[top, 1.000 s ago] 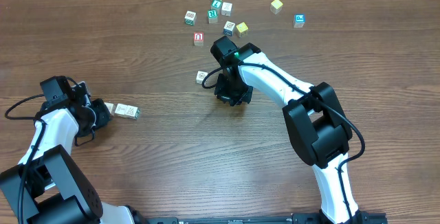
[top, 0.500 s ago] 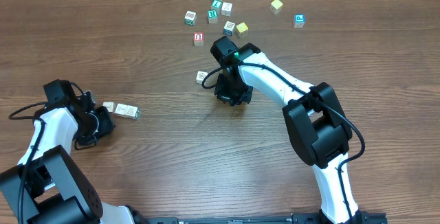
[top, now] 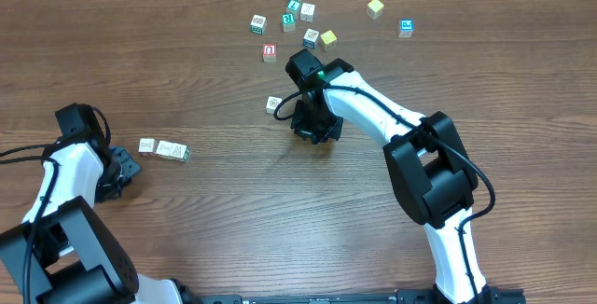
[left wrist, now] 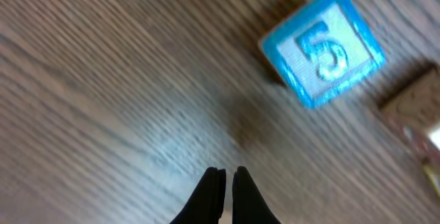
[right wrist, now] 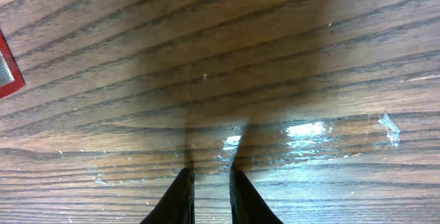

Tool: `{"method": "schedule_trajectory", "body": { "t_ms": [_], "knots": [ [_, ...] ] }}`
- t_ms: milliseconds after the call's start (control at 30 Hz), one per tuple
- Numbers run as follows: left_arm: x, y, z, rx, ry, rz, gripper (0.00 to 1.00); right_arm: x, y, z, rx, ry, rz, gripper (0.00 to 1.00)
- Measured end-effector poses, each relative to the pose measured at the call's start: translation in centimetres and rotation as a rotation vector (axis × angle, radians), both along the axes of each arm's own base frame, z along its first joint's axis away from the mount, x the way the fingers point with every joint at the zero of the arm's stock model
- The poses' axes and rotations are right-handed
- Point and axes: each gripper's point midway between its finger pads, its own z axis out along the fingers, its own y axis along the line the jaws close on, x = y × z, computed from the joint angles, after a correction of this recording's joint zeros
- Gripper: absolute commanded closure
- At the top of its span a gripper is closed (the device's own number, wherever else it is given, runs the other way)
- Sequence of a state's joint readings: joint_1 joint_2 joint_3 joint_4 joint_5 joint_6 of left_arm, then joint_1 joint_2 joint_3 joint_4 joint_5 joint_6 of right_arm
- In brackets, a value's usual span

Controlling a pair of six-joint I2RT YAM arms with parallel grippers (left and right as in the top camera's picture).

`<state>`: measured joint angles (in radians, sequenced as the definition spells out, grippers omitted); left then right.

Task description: Form a horizontal line

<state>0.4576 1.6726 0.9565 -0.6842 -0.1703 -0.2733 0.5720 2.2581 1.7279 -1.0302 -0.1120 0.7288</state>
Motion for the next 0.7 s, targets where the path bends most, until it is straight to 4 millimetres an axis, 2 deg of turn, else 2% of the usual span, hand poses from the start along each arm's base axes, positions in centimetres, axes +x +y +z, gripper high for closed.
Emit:
{"method": "schedule_trajectory", "body": {
  "t_ms": [167, 367, 700],
  "knots": [
    [0.5, 0.4, -2.0, -0.004, 0.017, 0.018, 0.96, 0.0, 0.0, 0.0, 0.001, 0.000, 0.000, 0.83],
    [2.2, 1.4, -1.9, 0.034, -0.040, 0.023, 0.96, 0.0, 0.0, 0.0, 0.002, 0.000, 0.000, 0.82],
    [3.5, 2.0, -1.9, 0.057, -0.089, 0.024, 0.96, 0.1, 0.1, 0.0, 0.006, -0.004, 0.001, 0.81]
  ]
}}
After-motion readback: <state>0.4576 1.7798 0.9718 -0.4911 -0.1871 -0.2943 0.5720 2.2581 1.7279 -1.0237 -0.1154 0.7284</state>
